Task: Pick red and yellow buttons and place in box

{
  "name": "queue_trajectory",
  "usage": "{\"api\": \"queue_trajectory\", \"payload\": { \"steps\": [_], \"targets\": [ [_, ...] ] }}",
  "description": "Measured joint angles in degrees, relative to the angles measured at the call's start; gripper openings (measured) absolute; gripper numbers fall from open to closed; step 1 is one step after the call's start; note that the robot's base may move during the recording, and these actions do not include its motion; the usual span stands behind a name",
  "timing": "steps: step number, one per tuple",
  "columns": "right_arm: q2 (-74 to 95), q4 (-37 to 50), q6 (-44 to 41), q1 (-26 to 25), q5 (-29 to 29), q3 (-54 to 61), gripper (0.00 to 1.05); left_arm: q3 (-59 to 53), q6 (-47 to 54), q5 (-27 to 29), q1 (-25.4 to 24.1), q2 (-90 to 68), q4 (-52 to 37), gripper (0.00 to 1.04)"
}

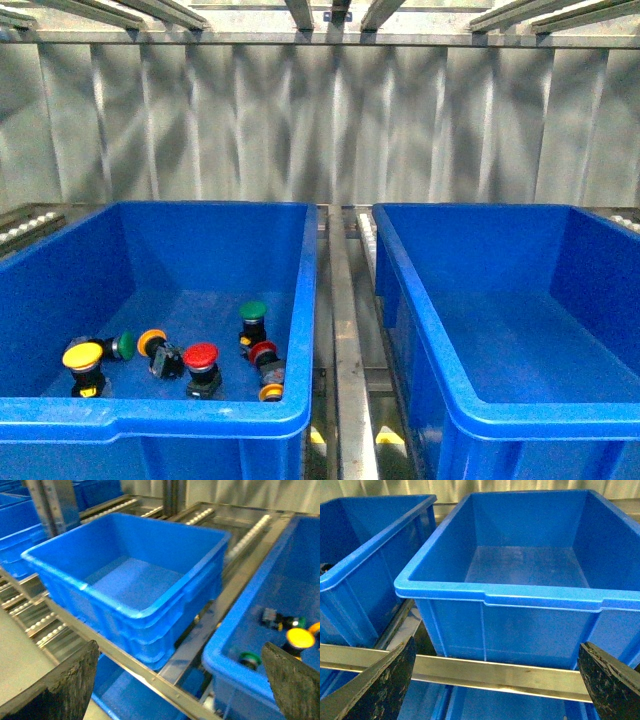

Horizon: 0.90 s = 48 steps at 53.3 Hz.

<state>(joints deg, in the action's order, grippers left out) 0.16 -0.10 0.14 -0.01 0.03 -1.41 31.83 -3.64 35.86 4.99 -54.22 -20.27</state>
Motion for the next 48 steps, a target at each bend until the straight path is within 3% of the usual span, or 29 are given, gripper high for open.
{"api": "queue_trajectory", "payload": {
  "steps": [7, 15, 24, 48],
  "targets": [
    [0.0, 0.0, 0.0, 0.0, 0.0, 0.0, 0.98, 13.1, -1.4, -7.5, -0.1, -11.8, 5.5, 0.97],
    [0.0, 0.0, 0.0, 0.0, 0.0, 0.0, 0.98, 32.7, -7.1, -18.8, 1.1, -26.7, 20.5, 0.97],
    [0.0, 0.0, 0.0, 0.0, 0.0, 0.0, 0.98, 48.0, -10.7, -22.2, 2.7, -39.4, 34.0, 0.97],
    [0.0, 0.0, 0.0, 0.0, 0.0, 0.0, 0.98, 60.9, -10.2, -21.9, 7.8, -56.9, 39.3, 0.97]
  ]
}}
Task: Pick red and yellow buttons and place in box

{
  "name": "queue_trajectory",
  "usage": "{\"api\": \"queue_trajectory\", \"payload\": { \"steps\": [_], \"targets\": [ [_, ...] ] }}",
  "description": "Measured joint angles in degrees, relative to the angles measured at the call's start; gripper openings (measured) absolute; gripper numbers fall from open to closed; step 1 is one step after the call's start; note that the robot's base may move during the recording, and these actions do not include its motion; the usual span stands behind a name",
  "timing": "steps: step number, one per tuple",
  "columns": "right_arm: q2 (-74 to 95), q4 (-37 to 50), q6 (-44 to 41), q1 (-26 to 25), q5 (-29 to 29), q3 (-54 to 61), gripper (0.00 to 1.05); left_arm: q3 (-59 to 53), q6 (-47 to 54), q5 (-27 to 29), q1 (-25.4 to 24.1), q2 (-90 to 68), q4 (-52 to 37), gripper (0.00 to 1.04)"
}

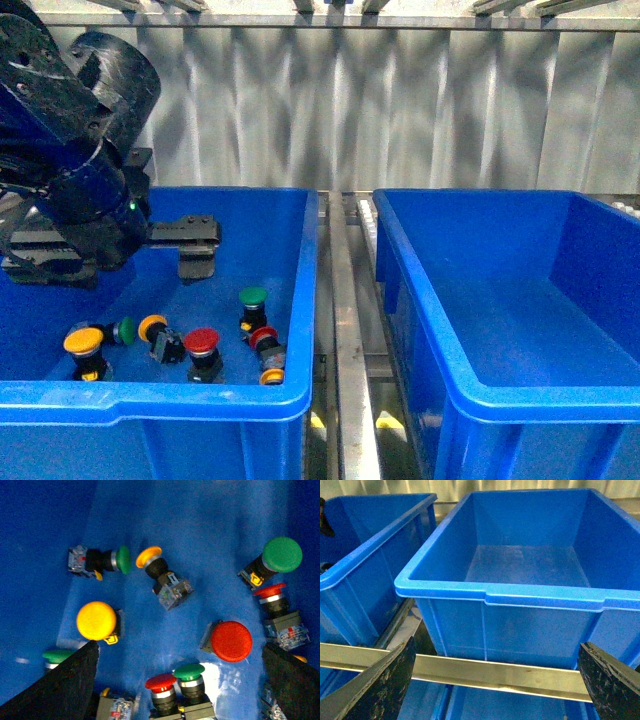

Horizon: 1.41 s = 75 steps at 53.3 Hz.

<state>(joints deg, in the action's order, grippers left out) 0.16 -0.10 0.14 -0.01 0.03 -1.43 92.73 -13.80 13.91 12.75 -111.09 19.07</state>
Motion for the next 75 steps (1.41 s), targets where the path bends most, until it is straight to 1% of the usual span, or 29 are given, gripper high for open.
{"api": "queue_trajectory", "payload": {
  "steps": [14, 26, 30, 48, 73, 75],
  "targets": [
    [0.0, 0.0, 0.0, 0.0, 0.0, 0.0, 0.98, 5.8, -2.1, -0.7, 1.1, -6.4, 3.7, 0.97],
    [0.0, 0.0, 0.0, 0.0, 0.0, 0.0, 0.98, 10.3, -2.4, -2.2, 1.8, -10.1, 6.1, 0.97],
    [0.0, 0.0, 0.0, 0.0, 0.0, 0.0, 0.98, 11.5, -2.2, -3.6, 1.9, -11.8, 6.7, 0.97],
    [0.0, 0.0, 0.0, 0.0, 0.0, 0.0, 0.98, 13.5, -2.1, -4.1, 2.0, -15.3, 8.0, 0.97],
    [0.0, 0.0, 0.0, 0.0, 0.0, 0.0, 0.98, 19.8, -1.1, -4.2, 1.8, -20.0, 11.1, 0.97],
    [0.0, 0.0, 0.0, 0.0, 0.0, 0.0, 0.98, 20.3, -1.0, -4.2, 1.8, -20.3, 11.3, 0.95]
  ]
}}
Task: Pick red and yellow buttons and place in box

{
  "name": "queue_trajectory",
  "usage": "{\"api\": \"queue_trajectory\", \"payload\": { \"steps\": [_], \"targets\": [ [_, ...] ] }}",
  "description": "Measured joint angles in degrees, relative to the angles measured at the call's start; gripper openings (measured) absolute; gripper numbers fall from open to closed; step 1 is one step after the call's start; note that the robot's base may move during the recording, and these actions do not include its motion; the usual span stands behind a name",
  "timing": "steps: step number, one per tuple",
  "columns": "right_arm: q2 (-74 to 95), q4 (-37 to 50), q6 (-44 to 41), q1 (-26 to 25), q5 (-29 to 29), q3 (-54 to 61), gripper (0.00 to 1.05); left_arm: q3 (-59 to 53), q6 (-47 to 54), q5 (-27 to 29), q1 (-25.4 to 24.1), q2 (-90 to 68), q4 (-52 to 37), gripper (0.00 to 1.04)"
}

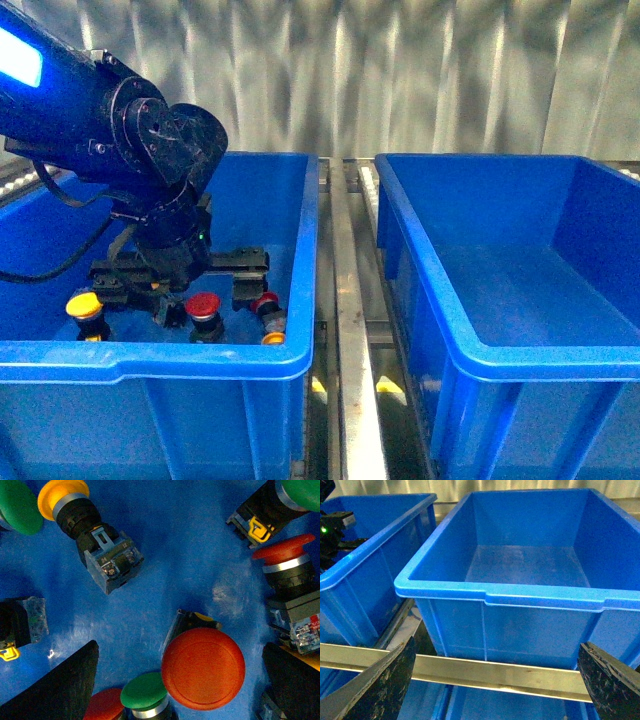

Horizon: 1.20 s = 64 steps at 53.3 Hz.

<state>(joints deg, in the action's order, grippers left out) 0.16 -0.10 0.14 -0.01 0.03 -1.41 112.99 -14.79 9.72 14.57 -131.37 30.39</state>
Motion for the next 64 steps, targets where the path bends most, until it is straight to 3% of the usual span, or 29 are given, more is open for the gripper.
{"api": "queue_trajectory", "payload": {
  "steps": [21, 40, 52, 64],
  "targets": [
    [0.0, 0.0, 0.0, 0.0, 0.0, 0.0, 0.98, 3.4, 0.0, 0.4, 0.1, -1.8, 2.4, 0.38],
    [0.0, 0.0, 0.0, 0.0, 0.0, 0.0, 0.98, 1.7, 0.0, 0.6, 0.0, -1.1, 1.0, 0.35],
    [0.0, 0.0, 0.0, 0.0, 0.0, 0.0, 0.98, -12.6, -0.6, -2.2, -1.9, 10.6, -6.8, 0.35],
    [0.0, 0.0, 0.0, 0.0, 0.0, 0.0, 0.98, -30.9, -1.0, -7.1, -8.5, 34.1, -15.6, 0.35]
  ]
}}
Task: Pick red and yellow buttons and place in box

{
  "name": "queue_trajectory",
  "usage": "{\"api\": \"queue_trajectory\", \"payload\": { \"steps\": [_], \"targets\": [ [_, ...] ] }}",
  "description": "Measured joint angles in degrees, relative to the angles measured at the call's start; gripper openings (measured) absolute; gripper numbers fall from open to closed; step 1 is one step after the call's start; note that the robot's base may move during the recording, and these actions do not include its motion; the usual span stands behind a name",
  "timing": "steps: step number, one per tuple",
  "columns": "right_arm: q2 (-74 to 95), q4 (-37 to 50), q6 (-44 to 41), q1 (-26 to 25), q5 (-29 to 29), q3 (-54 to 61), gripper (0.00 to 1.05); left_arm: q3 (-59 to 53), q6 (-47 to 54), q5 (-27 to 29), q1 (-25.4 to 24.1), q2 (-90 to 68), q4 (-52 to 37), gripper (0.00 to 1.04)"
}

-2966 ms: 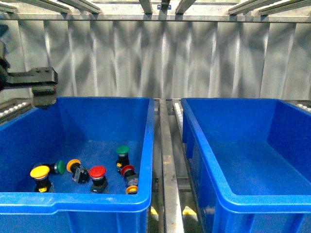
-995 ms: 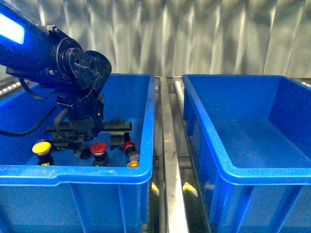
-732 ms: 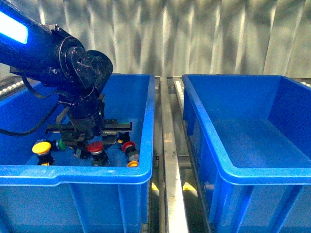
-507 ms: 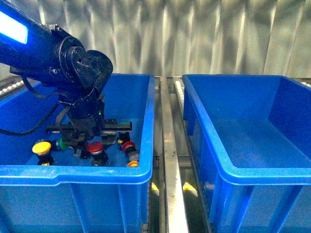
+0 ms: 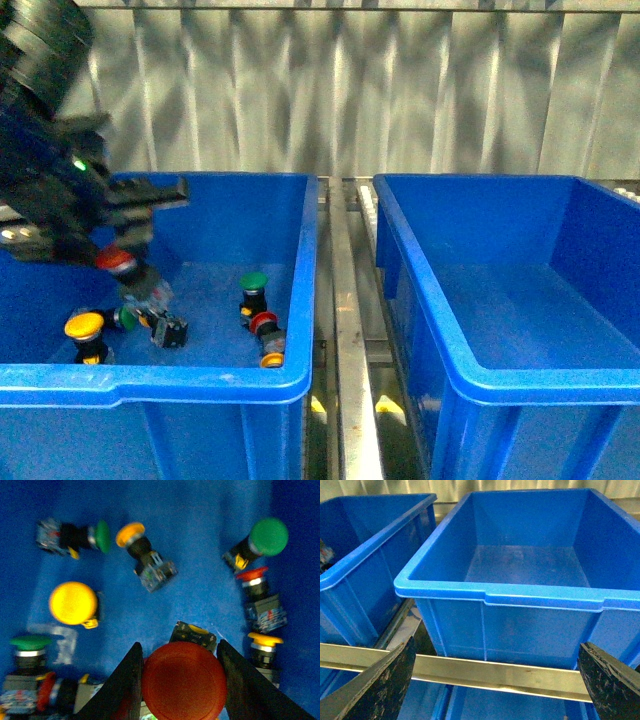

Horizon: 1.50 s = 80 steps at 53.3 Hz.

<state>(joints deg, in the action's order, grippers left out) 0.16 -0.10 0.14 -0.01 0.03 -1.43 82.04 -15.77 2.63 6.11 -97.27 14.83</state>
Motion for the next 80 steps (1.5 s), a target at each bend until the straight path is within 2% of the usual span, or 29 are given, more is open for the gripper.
{"api": "queue_trajectory", "payload": {
  "steps": [6, 13, 17, 21, 29, 33, 39, 49, 57, 63, 71, 76, 80],
  "targets": [
    [0.0, 0.0, 0.0, 0.0, 0.0, 0.0, 0.98, -11.2, 1.0, -1.8, -6.3, 12.6, -4.9, 0.35],
    [0.0, 0.0, 0.0, 0.0, 0.0, 0.0, 0.98, -18.2, 0.8, -4.0, -11.4, 19.2, -8.7, 0.35],
    [0.0, 0.0, 0.0, 0.0, 0.0, 0.0, 0.98, -21.4, -1.0, -8.5, -13.1, 21.2, -14.9, 0.35],
    [0.0, 0.0, 0.0, 0.0, 0.0, 0.0, 0.98, -23.2, -6.6, -16.5, -13.4, 21.2, -24.5, 0.35],
    [0.0, 0.0, 0.0, 0.0, 0.0, 0.0, 0.98, -22.7, -20.2, -32.1, -10.2, 15.9, -43.5, 0.35],
    [0.0, 0.0, 0.0, 0.0, 0.0, 0.0, 0.98, -20.1, -24.2, -37.4, -7.2, 11.3, -47.9, 0.35],
    [0.0, 0.0, 0.0, 0.0, 0.0, 0.0, 0.98, -15.6, -26.9, -43.3, -3.1, 4.0, -49.2, 0.35],
    [0.0, 0.0, 0.0, 0.0, 0.0, 0.0, 0.98, -11.1, -30.1, -47.1, 2.8, -6.2, -55.0, 0.35],
    [0.0, 0.0, 0.0, 0.0, 0.0, 0.0, 0.98, -12.2, -37.1, -49.2, 6.7, -10.5, -68.0, 0.35],
    [0.0, 0.0, 0.0, 0.0, 0.0, 0.0, 0.98, -13.4, -43.2, -53.1, 8.7, -11.9, -76.0, 0.35],
    [0.0, 0.0, 0.0, 0.0, 0.0, 0.0, 0.98, -13.7, -50.1, -56.3, 9.6, -13.8, -82.0, 0.35],
    [0.0, 0.0, 0.0, 0.0, 0.0, 0.0, 0.98, -13.7, -57.9, -56.9, 8.3, -15.6, -91.0, 0.35],
    [0.0, 0.0, 0.0, 0.0, 0.0, 0.0, 0.98, -12.2, -62.3, -57.8, 7.5, -16.7, -93.9, 0.35]
  ]
}}
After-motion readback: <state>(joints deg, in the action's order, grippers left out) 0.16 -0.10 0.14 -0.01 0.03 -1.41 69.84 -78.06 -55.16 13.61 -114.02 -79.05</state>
